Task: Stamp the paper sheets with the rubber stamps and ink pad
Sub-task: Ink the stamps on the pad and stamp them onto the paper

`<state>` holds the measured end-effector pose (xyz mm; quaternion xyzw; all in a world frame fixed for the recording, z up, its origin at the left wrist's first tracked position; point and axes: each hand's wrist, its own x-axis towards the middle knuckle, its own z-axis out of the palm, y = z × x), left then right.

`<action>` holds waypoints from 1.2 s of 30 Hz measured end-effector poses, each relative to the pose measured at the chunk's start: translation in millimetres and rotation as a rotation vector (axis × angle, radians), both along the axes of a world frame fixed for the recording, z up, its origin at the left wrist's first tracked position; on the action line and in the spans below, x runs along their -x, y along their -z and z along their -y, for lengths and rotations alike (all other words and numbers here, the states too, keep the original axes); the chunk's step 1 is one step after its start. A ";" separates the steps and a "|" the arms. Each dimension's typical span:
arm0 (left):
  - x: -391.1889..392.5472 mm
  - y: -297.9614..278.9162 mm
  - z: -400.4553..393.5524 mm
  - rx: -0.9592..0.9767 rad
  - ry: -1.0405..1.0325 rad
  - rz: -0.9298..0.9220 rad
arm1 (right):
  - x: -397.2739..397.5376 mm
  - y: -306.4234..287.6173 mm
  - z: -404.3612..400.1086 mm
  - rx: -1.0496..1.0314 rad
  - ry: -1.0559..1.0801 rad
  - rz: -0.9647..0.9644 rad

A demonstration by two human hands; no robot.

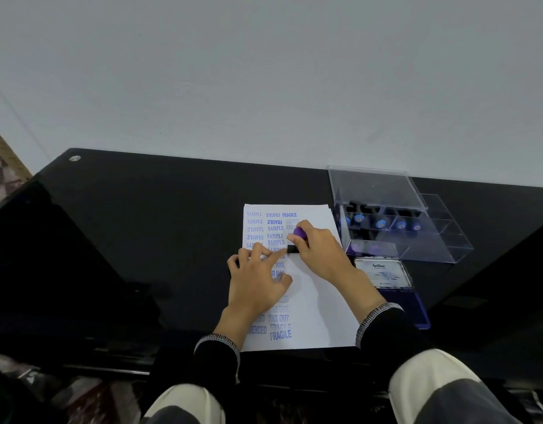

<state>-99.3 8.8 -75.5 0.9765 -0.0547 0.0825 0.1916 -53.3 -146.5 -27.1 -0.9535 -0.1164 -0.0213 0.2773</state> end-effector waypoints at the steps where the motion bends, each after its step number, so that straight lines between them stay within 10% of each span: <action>1: 0.0 0.4 -0.2 0.001 -0.001 -0.003 | 0.5 -0.4 -0.5 0.004 0.003 0.004; 36: 0.5 -0.6 -22.8 0.107 -0.032 -0.058 | 8.3 8.7 -10.5 -0.102 0.066 0.069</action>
